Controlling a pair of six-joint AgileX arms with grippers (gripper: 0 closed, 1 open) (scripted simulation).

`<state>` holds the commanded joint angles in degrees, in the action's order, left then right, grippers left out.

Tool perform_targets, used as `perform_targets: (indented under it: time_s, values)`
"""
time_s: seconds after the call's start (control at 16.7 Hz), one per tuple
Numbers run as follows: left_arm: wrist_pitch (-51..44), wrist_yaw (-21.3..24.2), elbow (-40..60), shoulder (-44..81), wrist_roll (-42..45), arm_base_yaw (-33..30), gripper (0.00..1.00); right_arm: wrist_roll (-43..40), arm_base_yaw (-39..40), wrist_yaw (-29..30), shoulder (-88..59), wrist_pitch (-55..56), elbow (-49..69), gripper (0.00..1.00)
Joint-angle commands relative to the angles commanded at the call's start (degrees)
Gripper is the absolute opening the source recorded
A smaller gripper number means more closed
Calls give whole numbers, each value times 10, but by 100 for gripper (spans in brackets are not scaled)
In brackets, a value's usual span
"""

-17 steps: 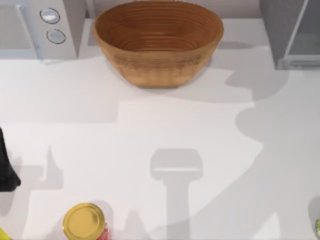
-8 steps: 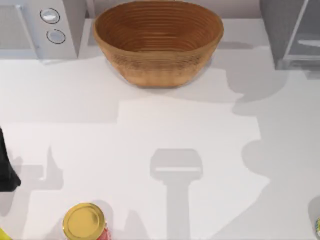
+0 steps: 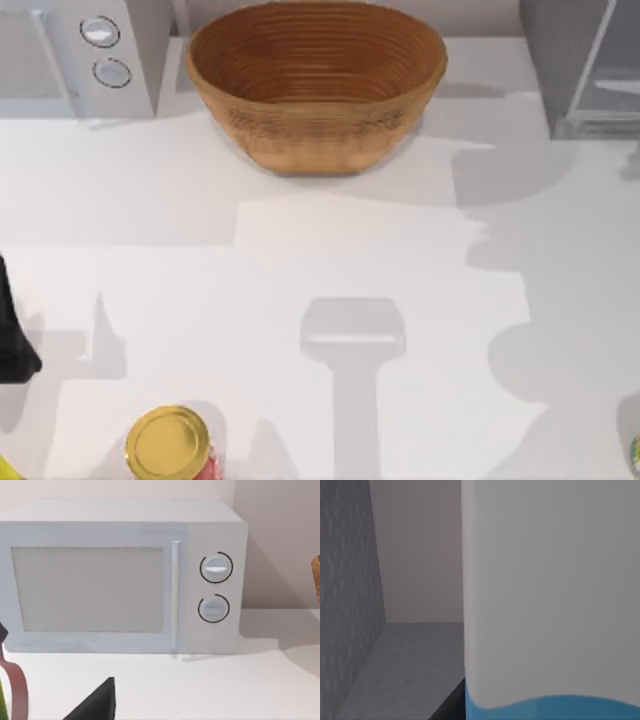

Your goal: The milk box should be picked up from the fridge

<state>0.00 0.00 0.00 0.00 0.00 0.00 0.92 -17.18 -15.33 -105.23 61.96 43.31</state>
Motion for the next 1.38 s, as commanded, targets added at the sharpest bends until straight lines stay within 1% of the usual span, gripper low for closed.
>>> perform_targets:
  time_s: [0.18,0.3,0.54,0.72,1.2,1.38]
  values:
    - [0,0,0,0,0,0,100,1,4,1,2,-4,0,0]
    - [0,0,0,0,0,0,100,-1,10,5,29,-19,-10,0]
    - [0,0,0,0,0,0,100,-5,30,22,146,-86,-55,0]
    - [0,0,0,0,0,0,100,-7,52,42,287,-169,-114,0]
    - [0,0,0,0,0,0,100,-5,120,105,757,-443,-314,0]
    - [0,0,0,0,0,0,100,-6,144,127,905,-531,-375,0]
